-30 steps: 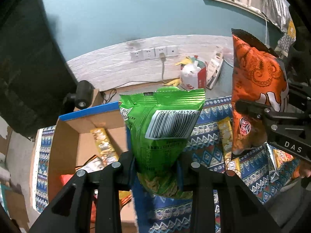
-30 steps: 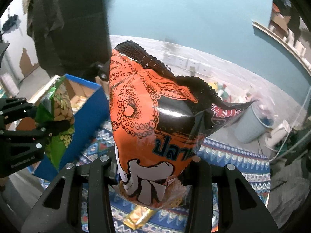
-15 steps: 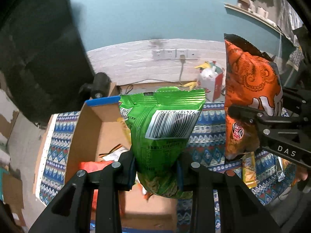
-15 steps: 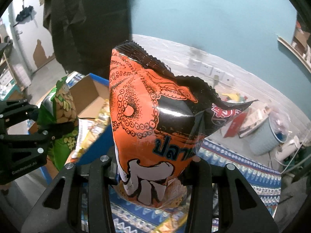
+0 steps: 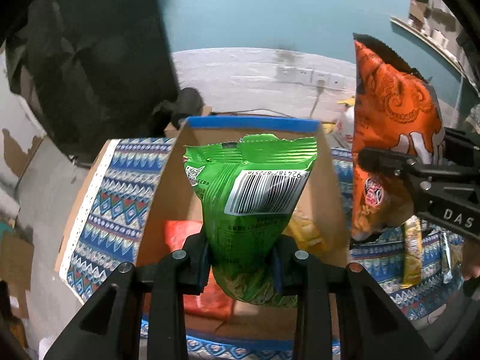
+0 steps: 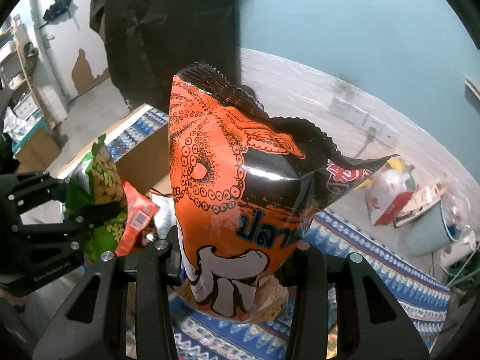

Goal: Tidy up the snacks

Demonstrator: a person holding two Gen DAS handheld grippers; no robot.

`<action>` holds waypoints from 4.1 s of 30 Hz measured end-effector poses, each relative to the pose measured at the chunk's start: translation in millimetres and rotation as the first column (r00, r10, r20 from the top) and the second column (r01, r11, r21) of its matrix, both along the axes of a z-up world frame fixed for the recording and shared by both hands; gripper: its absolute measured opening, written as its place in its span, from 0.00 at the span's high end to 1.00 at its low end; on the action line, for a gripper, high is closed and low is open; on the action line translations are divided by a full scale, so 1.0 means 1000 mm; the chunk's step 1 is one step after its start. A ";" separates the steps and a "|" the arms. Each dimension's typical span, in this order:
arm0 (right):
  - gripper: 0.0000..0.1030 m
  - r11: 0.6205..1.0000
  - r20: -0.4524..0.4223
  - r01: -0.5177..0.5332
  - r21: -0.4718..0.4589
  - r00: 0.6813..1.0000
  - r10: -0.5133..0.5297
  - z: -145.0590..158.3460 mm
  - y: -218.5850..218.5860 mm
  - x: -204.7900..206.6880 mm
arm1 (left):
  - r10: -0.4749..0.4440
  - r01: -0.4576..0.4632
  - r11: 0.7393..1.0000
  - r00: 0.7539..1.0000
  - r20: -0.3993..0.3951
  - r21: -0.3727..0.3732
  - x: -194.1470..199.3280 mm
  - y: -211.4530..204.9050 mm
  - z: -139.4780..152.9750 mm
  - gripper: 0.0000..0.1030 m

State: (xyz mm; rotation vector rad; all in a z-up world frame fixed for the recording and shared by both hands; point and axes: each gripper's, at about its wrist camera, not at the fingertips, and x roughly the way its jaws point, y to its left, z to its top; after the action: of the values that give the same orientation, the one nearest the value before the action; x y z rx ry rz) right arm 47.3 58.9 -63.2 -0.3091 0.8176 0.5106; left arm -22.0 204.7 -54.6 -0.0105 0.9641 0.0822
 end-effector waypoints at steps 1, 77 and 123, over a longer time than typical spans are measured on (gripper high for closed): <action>0.61 1.000 -0.003 -0.006 -0.002 1.000 0.006 0.000 0.005 0.000 | 0.011 -0.011 1.000 1.000 -0.003 -0.003 -0.001 0.005 -0.001 0.68; 0.22 0.952 -0.064 0.295 -0.083 0.952 -0.300 -0.007 -0.182 -0.025 | -0.255 0.261 0.961 0.964 -0.073 0.093 0.040 -0.178 0.001 0.32; 0.26 0.852 -0.345 0.482 -0.204 0.779 -0.523 -0.169 -0.301 0.031 | -0.393 0.442 0.890 0.869 -0.302 0.114 0.100 -0.296 -0.114 0.32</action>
State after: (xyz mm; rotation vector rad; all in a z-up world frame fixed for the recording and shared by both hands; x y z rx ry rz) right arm 78.6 -241.7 -232.2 -0.0690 1.2729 0.0129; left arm 78.4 -90.9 -168.8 0.3883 1.2121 -0.2393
